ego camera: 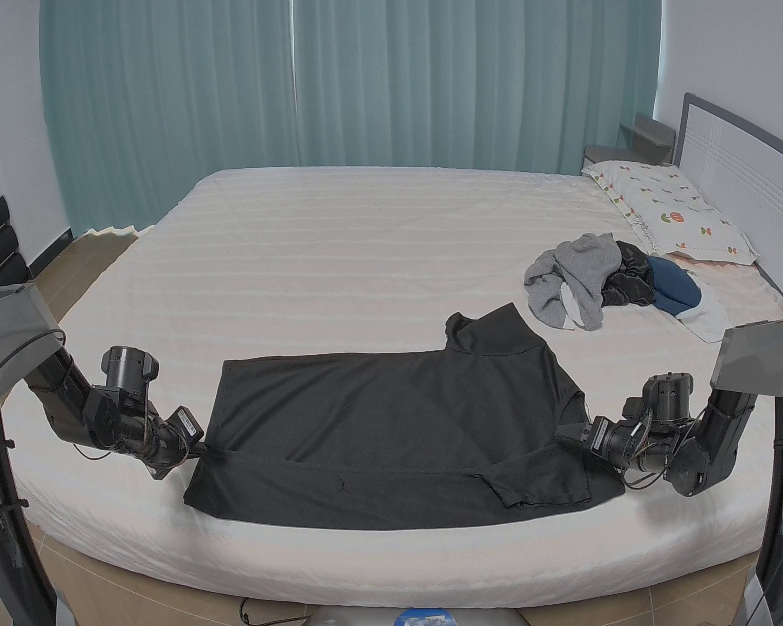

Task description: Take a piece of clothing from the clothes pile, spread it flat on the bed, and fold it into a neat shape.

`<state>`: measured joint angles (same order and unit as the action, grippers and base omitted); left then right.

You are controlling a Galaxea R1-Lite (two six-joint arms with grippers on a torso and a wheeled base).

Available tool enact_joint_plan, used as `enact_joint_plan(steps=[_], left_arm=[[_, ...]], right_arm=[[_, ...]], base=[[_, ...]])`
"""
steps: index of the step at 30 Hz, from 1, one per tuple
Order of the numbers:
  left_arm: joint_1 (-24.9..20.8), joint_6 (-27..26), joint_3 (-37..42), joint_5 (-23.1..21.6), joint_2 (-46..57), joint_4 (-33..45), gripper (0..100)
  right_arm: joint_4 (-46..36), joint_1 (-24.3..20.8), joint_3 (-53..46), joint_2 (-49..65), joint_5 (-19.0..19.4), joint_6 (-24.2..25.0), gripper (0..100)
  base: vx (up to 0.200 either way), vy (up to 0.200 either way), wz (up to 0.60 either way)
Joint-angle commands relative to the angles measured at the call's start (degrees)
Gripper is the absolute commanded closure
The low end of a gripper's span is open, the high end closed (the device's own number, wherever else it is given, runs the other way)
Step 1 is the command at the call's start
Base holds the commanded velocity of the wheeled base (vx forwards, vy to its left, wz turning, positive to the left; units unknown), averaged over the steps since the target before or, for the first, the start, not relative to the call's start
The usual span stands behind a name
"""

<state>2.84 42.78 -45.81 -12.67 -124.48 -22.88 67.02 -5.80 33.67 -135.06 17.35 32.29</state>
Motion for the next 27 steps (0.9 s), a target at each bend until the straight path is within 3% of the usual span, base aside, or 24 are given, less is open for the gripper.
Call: enact_joint_plan(steps=[1, 12, 27], left_arm=[[0.0, -0.1, 0.0, 0.0, -0.2, -0.1, 100], [0.0, -0.2, 0.0, 0.1, -0.2, -0.3, 100], [-0.3, -0.1, -0.2, 0.1, -0.2, -0.1, 100]], right_arm=[[0.3, 0.1, -1.0, -1.1, 0.1, -0.4, 100], [1.7, 3.8, -1.0, 0.8, 0.6, 0.3, 100], [1.9, 3.3, -0.6, 0.1, 0.6, 0.4, 100]], base=[[0.0, 0.0, 0.0], [0.0, 0.0, 0.0], [0.0, 0.0, 0.0]])
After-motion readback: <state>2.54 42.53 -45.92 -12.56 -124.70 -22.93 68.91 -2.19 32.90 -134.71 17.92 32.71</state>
